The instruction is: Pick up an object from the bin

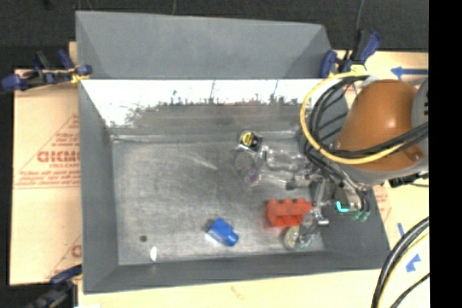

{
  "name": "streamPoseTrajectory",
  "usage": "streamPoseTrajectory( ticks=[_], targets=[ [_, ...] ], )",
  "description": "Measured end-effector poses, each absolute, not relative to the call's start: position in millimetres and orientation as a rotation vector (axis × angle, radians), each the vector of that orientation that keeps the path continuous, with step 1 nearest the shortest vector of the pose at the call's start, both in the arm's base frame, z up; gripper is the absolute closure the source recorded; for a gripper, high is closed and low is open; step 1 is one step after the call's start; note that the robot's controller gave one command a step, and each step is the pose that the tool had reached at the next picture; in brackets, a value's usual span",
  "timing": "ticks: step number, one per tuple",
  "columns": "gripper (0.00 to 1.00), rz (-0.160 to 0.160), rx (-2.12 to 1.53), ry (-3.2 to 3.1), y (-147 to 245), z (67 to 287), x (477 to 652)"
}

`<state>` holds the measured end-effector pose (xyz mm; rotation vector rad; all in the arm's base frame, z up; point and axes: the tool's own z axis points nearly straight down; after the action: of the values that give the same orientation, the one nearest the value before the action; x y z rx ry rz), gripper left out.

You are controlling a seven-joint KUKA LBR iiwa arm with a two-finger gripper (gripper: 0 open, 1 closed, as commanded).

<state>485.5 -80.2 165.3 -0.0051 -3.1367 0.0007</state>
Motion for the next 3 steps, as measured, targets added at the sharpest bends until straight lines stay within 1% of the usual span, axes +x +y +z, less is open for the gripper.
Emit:
streamPoseTrajectory(
  ticks=[1, 2, 3],
  targets=[
    [0.0, 0.004, 0.587, -3.087, -113.7, 79.8, 504.6],
    [1.0, 0.011, 0.59, -3.087, -115.8, 81.8, 505.5],
    [1.0, 0.009, 0.987, -2.992, -127.3, 199.4, 524.5]
  ],
)
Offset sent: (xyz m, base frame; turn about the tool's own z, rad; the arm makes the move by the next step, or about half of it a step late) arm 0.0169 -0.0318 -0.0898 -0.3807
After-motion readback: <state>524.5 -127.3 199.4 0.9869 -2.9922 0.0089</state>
